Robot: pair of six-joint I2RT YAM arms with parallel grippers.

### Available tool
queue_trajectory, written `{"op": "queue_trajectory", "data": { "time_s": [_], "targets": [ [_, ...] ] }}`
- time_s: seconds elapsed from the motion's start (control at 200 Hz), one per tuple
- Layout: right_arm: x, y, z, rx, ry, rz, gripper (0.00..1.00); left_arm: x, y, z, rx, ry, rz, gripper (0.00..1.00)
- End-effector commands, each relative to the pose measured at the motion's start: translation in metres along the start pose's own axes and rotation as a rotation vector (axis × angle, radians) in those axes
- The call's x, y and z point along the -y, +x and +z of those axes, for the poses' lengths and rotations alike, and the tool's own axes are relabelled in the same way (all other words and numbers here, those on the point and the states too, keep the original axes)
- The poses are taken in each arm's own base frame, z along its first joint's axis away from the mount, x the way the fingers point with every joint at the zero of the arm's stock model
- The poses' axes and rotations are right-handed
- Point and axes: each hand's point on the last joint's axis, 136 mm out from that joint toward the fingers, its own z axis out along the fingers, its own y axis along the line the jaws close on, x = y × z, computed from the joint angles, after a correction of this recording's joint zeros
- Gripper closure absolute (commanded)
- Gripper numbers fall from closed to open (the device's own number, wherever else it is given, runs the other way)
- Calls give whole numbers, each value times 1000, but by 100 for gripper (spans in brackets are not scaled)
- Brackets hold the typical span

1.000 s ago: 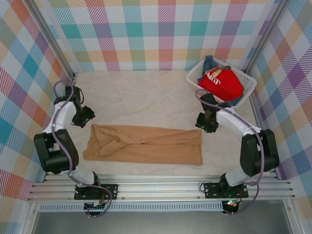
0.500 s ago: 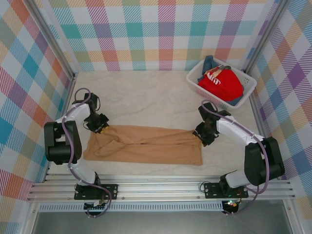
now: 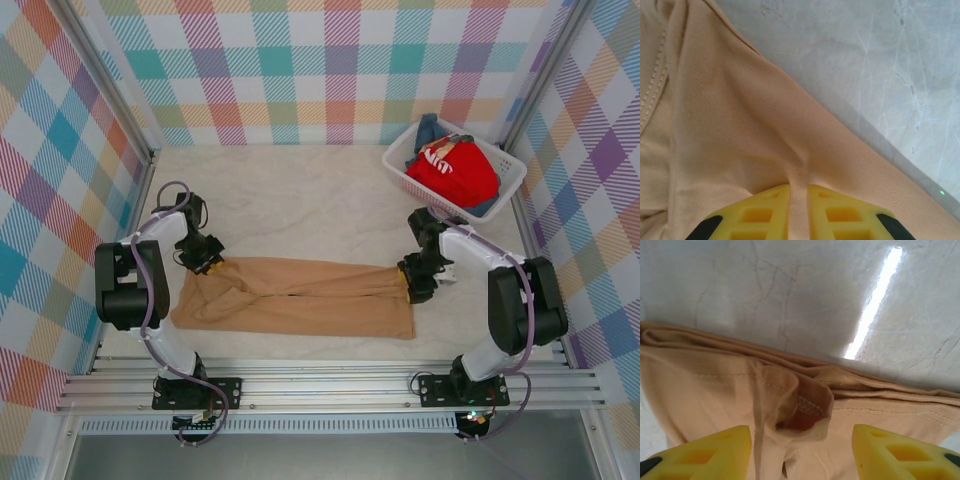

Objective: Fold and stack the t-shirts

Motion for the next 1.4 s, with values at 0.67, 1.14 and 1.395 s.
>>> {"op": "queue_trajectory", "data": {
  "time_s": [0.67,1.14,1.395],
  "targets": [
    [38,-16,-10,69,46,-102,100,-4,-7,14,-11,-82,23,88],
    [34,-18,-32,113,12,-250,100,-21,-22,21,5,-221,51,91],
    [52,-11,8,11,76,-242,100,-9,-26,7,25,-181,48,91]
  ]
}}
